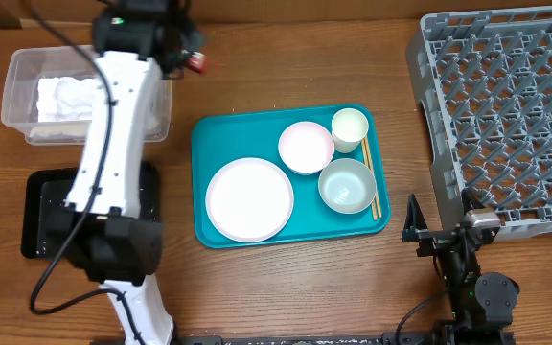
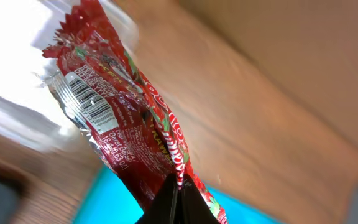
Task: Sort waste into correct bins and load items into the dishwasher
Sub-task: 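Carry the wrapper left and drop it into the clear plastic bin, then hold the left arm still and reach the right gripper toward the tray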
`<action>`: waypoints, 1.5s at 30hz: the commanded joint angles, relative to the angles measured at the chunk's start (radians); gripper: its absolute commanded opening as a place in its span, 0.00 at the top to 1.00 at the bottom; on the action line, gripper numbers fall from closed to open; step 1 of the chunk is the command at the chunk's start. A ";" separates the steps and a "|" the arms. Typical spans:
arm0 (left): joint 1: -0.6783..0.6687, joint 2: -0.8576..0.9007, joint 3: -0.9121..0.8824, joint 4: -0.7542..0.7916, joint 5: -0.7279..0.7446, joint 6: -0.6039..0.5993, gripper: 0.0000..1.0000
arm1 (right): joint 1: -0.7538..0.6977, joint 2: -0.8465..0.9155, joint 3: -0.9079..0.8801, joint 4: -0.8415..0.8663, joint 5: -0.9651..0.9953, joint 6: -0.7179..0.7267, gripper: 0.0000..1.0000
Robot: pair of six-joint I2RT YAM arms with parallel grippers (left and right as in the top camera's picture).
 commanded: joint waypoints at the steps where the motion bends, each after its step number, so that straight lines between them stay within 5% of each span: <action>1: 0.073 0.017 0.006 0.002 -0.158 0.023 0.96 | -0.006 -0.010 -0.011 0.006 0.006 0.000 0.00; 6: 0.169 0.069 0.005 0.011 -0.111 0.023 0.96 | -0.006 -0.010 -0.011 0.006 0.006 0.000 0.00; 7: 0.183 0.083 0.005 0.011 -0.086 0.023 0.90 | -0.006 -0.010 -0.011 0.006 0.006 0.000 0.00; 11: 0.222 0.152 0.005 -0.002 -0.023 0.025 0.37 | -0.006 -0.010 -0.011 0.006 0.006 0.000 0.00; 13: 0.235 0.176 0.005 -0.010 0.001 0.032 0.28 | -0.006 -0.010 -0.011 0.006 0.006 0.000 0.00; 26: 0.249 -0.034 0.008 -0.065 0.397 0.147 0.28 | -0.006 -0.010 -0.011 0.006 0.006 0.000 0.00; 28: 0.252 -0.092 0.008 -0.092 0.337 0.147 0.28 | -0.006 -0.010 -0.011 0.006 0.006 0.000 0.00; 33: 0.295 -0.209 0.008 -0.152 0.067 0.146 0.00 | -0.006 -0.010 -0.011 0.006 0.006 0.000 0.00; 45: 0.462 -0.214 0.008 -0.340 0.026 0.147 0.00 | -0.006 -0.010 -0.011 0.006 0.006 0.000 0.00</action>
